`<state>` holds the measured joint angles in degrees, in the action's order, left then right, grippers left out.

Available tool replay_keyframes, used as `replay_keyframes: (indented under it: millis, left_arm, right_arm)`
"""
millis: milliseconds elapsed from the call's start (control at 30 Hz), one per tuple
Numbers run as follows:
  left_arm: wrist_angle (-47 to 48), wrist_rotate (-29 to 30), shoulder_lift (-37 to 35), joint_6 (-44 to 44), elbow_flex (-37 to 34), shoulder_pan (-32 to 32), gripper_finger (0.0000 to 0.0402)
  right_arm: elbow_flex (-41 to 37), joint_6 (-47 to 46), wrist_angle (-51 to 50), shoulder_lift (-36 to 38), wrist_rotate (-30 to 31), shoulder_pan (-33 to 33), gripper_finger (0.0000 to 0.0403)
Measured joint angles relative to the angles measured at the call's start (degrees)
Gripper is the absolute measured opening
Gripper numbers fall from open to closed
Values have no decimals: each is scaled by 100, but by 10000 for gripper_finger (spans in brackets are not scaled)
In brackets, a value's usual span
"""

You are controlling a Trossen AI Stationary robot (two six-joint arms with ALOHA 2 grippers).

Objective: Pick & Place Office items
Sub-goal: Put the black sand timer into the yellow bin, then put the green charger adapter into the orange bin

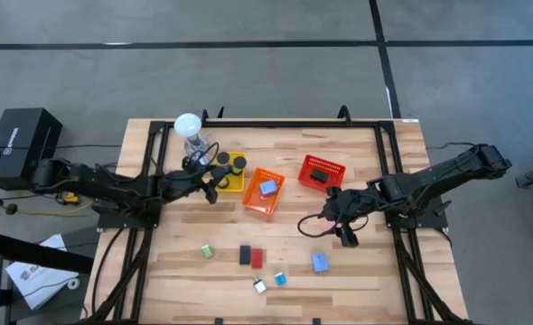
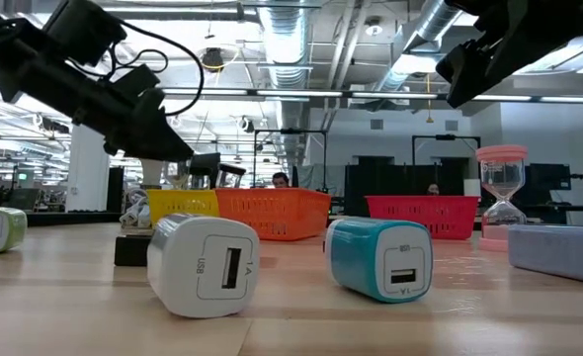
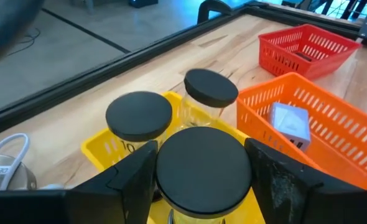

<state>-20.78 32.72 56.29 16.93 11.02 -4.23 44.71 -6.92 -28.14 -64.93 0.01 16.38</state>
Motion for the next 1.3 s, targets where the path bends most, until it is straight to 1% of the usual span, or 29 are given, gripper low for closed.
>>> replay_keyframes:
  millis: [333, 933, 1133, 1300]
  left_arm:
    - [9, -14, 61, -3, -62, 2, 234]
    - [-37, -20, 61, -56, -60, 2, 235]
    - [-91, -160, 24, -65, -12, 15, 235]
    - [-130, -141, 25, -313, 66, 5, 235]
  right_arm:
    - [0, 0, -7, 0, 0, 0, 235]
    - [0, 0, -7, 0, 0, 0, 235]
    - [0, 2, -7, 0, 0, 0, 235]
    - [0, 0, -7, 0, 0, 0, 235]
